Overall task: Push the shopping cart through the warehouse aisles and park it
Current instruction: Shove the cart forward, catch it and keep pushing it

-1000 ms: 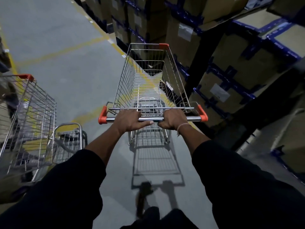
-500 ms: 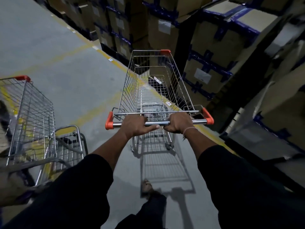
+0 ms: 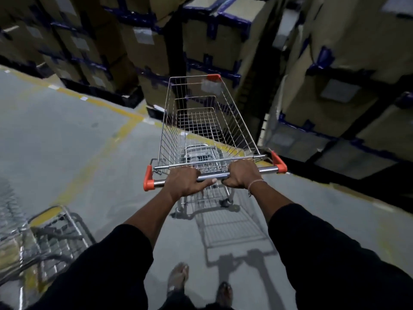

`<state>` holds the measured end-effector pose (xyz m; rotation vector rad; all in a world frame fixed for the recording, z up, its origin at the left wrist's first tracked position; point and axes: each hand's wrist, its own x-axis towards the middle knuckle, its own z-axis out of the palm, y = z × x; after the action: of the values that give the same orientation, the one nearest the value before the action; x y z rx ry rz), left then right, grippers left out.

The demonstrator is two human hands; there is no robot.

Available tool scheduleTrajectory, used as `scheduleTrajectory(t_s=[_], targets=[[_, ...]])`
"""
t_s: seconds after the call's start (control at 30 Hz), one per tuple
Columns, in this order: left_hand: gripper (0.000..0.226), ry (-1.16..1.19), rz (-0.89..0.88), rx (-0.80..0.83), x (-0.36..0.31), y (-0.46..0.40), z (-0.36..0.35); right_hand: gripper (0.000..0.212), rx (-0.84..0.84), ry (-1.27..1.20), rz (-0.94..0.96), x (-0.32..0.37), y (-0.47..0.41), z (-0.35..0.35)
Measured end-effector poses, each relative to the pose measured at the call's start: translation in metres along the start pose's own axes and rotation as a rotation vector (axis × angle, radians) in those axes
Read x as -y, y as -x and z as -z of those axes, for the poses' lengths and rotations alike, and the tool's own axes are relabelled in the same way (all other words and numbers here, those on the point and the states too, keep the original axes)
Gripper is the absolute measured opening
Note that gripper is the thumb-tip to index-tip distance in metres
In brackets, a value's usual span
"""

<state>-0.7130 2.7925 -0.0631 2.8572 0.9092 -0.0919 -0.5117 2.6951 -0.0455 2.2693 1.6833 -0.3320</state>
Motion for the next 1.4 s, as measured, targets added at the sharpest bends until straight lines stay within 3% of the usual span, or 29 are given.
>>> scheduleTrajectory(t_s=[0.57, 0.93, 1.13, 1.4], targets=[[0.079, 0.019, -0.539, 0.13, -0.093, -0.056, -0.006, 0.05, 0.032, -0.23, -0.516, -0.058, 0.11, -0.059], [0.093, -0.039, -0.832, 0.134, -0.166, -0.073, -0.009, 0.046, 0.041, -0.368, -0.791, -0.071, 0.183, -0.087], [0.08, -0.075, -0.993, 0.136, -0.213, -0.082, -0.017, 0.048, 0.025, -0.43, -0.918, -0.079, 0.223, -0.104], [0.084, -0.081, -1.199, 0.131, -0.282, -0.085, -0.027, 0.051, -0.001, -0.49, -1.092, -0.085, 0.277, -0.125]])
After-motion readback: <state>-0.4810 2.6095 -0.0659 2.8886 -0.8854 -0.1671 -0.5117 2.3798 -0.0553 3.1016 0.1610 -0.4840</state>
